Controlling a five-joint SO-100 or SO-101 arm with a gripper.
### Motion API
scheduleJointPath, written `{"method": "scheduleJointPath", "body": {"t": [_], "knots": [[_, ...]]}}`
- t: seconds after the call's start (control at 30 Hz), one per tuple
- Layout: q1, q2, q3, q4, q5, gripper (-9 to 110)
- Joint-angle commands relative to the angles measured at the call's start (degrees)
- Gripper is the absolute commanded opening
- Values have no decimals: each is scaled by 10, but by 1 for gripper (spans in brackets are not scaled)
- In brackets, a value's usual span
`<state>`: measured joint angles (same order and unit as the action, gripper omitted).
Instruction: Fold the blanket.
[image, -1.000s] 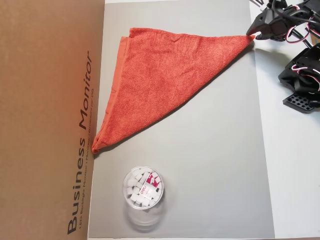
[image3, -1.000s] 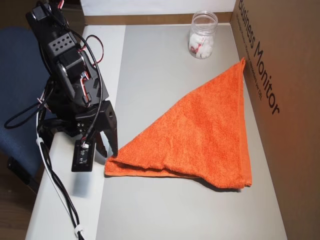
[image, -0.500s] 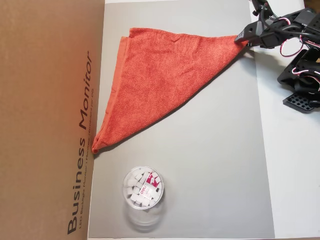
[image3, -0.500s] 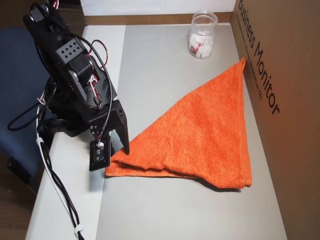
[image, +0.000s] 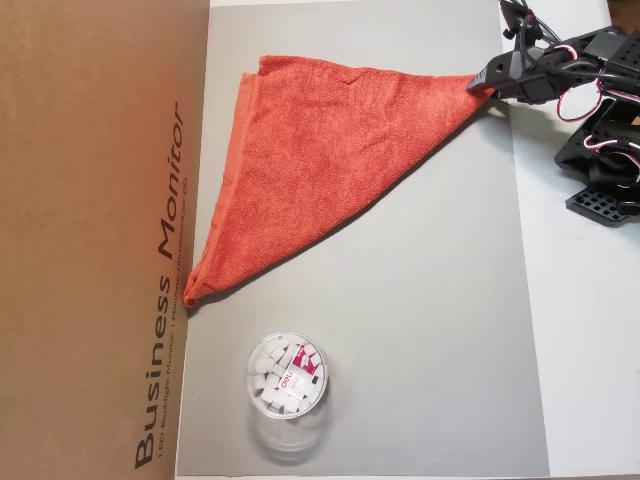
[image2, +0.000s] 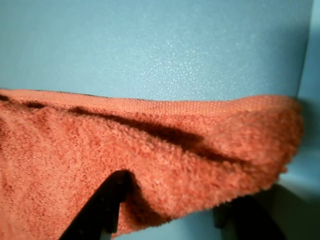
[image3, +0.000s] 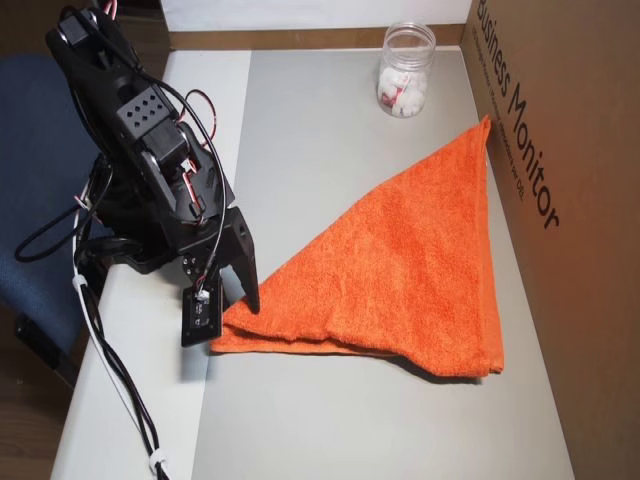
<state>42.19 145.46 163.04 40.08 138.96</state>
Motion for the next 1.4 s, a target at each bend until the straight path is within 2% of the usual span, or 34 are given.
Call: {"method": "scheduleJointPath", "body": {"t": [0.0,0.17,0.47,0.83,0.93,1.07,1.37], "knots": [[6,0,1,-8,4,13],[3,0,2,-11,4,11],[4,-78,-7,-112,2,11],[6,-127,-18,-118,-4,10],[6,-121,-25,-106,-21,4],[16,-116,-31,-75,-98,0],[51,-116,-98,31,-190,0]]}}
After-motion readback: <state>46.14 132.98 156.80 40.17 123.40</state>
